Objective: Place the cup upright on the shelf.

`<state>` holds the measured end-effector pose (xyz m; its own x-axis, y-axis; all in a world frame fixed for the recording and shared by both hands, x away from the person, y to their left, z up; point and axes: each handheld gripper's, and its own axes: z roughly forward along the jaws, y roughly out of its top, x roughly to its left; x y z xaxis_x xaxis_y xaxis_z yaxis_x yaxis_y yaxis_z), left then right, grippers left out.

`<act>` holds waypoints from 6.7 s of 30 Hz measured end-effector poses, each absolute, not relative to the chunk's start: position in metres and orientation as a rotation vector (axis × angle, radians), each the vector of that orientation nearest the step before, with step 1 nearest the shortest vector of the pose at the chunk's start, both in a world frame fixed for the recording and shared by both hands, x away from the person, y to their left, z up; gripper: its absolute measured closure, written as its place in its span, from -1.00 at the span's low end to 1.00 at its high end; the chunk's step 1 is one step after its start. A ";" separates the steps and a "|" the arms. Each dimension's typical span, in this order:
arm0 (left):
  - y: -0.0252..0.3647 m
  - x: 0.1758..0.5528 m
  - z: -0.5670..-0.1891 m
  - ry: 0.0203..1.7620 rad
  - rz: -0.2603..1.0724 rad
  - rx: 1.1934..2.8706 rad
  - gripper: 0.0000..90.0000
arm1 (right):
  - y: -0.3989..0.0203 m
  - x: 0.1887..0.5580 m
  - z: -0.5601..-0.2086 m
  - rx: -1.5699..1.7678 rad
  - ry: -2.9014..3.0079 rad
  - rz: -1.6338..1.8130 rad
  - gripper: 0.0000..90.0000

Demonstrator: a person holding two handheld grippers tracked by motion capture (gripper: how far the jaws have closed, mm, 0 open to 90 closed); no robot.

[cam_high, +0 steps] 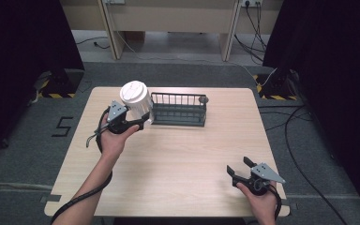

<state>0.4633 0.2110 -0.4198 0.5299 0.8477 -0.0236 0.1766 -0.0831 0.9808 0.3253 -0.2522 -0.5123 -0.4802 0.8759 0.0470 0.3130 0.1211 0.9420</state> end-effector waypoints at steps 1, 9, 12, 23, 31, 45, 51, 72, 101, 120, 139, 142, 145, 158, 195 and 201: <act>0.211 0.463 -0.420 0.898 0.707 1.584 -0.60 | -0.252 0.325 -0.512 1.148 1.866 1.360 -0.53; 0.205 0.468 -0.416 0.890 0.698 1.588 -0.60 | -0.253 0.326 -0.512 1.144 1.868 1.360 -0.53; 0.204 0.470 -0.415 0.889 0.697 1.588 -0.60 | -0.253 0.326 -0.512 1.144 1.868 1.360 -0.53; 0.195 0.480 -0.409 0.882 0.683 1.594 -0.60 | -0.253 0.326 -0.512 1.152 1.866 1.366 -0.53; 0.186 0.488 -0.402 0.868 0.677 1.596 -0.60 | -0.254 0.326 -0.512 1.156 1.863 1.370 -0.53; 0.172 0.506 -0.396 0.868 0.663 1.606 -0.60 | -0.255 0.326 -0.512 1.155 1.857 1.372 -0.53; 0.163 0.516 -0.393 0.861 0.660 1.616 -0.60 | -0.254 0.326 -0.512 1.160 1.857 1.375 -0.53; 0.133 0.551 -0.402 0.891 0.653 1.656 -0.60 | -0.255 0.325 -0.512 1.167 1.858 1.380 -0.53; 0.102 0.576 -0.422 0.963 0.635 1.684 -0.61 | -0.256 0.325 -0.512 1.163 1.865 1.382 -0.53; 0.093 0.578 -0.448 1.021 0.585 1.733 -0.61 | -0.256 0.324 -0.512 1.167 1.862 1.385 -0.53; 0.093 0.575 -0.451 0.962 0.631 1.752 -0.65 | -0.256 0.324 -0.512 1.166 1.869 1.382 -0.54; 0.093 0.573 -0.450 0.962 0.639 1.745 -0.67 | -0.256 0.324 -0.512 1.165 1.869 1.382 -0.54; 0.094 0.570 -0.448 0.960 0.640 1.734 -0.67 | -0.256 0.324 -0.512 1.167 1.868 1.383 -0.54; 0.104 0.550 -0.441 0.929 0.645 1.717 -0.68 | -0.256 0.324 -0.512 1.170 1.866 1.383 -0.55; 0.152 0.509 -0.430 0.900 0.686 1.685 -0.68 | -0.255 0.324 -0.512 1.170 1.868 1.374 -0.56; 0.160 0.501 -0.426 0.891 0.690 1.679 -0.67 | -0.255 0.324 -0.512 1.171 1.867 1.375 -0.56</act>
<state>0.5012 0.1599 -0.4265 0.5538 0.8326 0.0105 0.2181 -0.1572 0.9632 0.3242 -0.2552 -0.5124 -0.4788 0.8751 0.0708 0.3273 0.1030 0.9393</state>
